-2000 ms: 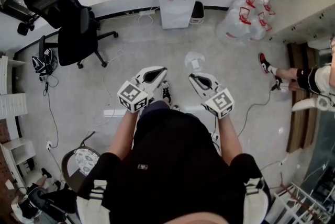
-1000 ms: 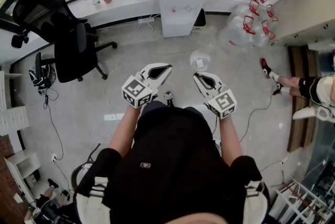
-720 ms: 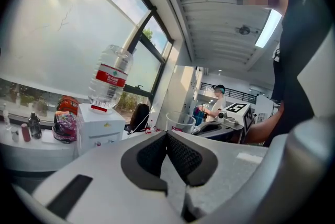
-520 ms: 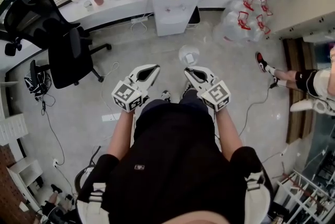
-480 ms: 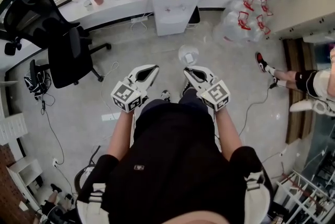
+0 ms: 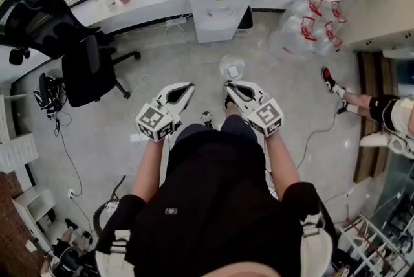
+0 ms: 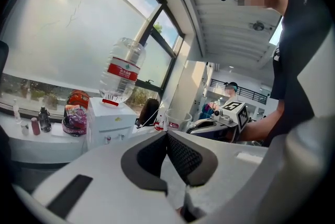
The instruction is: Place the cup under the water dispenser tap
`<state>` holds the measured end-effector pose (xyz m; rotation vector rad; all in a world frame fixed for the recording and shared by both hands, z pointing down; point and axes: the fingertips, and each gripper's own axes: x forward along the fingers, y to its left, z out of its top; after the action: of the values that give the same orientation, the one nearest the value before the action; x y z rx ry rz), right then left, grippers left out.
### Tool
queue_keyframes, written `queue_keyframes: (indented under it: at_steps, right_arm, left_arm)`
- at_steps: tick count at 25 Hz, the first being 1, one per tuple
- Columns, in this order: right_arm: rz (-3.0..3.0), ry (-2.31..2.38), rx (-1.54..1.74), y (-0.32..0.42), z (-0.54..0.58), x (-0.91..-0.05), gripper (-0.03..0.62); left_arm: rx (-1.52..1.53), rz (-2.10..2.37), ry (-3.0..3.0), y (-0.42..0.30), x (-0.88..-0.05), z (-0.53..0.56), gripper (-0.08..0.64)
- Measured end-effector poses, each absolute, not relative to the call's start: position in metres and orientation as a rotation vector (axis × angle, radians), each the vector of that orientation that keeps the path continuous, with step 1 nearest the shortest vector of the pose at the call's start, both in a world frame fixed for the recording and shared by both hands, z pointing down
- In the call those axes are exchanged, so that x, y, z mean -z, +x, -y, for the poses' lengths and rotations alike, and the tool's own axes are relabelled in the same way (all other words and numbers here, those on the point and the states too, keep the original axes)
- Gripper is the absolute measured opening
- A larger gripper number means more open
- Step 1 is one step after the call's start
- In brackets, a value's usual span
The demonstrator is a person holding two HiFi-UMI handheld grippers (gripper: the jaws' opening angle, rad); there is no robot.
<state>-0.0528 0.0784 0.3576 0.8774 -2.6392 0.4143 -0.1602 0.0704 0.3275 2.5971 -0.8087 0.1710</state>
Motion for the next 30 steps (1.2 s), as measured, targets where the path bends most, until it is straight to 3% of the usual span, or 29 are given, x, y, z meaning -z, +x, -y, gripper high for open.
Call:
queue_keyframes:
  at_steps: [19,30]
  right_arm:
    - [2.642,0.706,-0.485,0.011,0.031,-0.41,0.009]
    - [2.625,0.642,-0.534,0.026,0.097,-0.488,0.009]
  left_arm:
    - [-0.231,0.861,2.519,-0.078,-0.346,0.04,0.0]
    - [-0.287,0.968,2.44,-0.067,-0.369,0.101,0.0]
